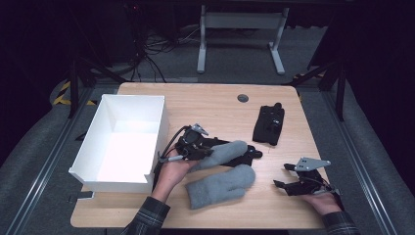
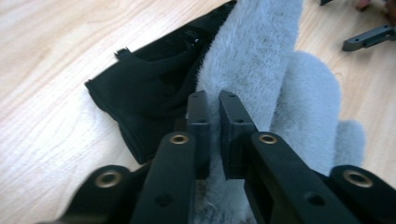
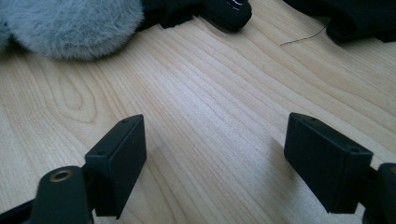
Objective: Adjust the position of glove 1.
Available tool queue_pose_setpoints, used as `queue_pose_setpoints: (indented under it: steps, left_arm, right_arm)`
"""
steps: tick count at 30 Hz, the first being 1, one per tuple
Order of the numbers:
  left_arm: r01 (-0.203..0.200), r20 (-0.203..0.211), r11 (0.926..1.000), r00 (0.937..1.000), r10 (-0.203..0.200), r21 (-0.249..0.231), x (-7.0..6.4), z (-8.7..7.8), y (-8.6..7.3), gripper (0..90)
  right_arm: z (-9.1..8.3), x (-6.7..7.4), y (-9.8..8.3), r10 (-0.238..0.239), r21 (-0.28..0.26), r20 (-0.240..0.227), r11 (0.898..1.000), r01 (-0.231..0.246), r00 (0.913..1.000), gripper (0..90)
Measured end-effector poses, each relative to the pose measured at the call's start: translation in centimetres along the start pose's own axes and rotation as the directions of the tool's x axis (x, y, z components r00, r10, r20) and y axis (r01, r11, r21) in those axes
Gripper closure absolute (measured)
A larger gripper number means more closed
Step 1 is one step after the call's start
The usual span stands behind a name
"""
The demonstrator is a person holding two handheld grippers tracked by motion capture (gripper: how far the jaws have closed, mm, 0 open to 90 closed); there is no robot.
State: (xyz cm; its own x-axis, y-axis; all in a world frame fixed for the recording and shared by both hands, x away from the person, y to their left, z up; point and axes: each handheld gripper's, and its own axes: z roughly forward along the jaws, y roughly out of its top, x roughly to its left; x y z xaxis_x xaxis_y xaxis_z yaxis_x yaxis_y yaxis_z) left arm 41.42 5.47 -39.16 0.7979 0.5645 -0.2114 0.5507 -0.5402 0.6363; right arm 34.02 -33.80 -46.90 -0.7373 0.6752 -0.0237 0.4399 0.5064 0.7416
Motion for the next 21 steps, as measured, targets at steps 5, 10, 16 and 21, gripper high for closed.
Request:
queue_pose_setpoints:
  steps: [5, 10, 16, 21]
  left_arm:
    - [-0.034, -0.057, 0.9994, 0.9978, 0.034, -0.002, -0.3, -0.1, 0.0, 84.8]
    - [-0.039, -0.163, 0.9992, 0.9859, 0.037, -0.009, 0.2, 0.4, 0.5, 73.1]
    - [-0.021, -0.135, 0.9997, 0.9906, 0.019, -0.01, 0.9, 0.7, 0.7, 69.9]
    - [-0.018, -0.098, 0.9995, 0.9951, 0.015, -0.026, 0.8, 0.5, 0.6, 64.4]
  right_arm:
    - [0.0, 0.0, 0.0, 0.0, 0.0, 0.0, 1.0, 0.0, 1.0, 21.7]
    - [0.0, 0.0, 0.0, 0.0, 0.0, 0.0, 1.0, 0.0, 1.0, 21.7]
    - [0.0, 0.0, 0.0, 0.0, 0.0, 0.0, 1.0, 0.0, 1.0, 21.7]
    - [0.0, 0.0, 0.0, 0.0, 0.0, 0.0, 1.0, 0.0, 1.0, 21.7]
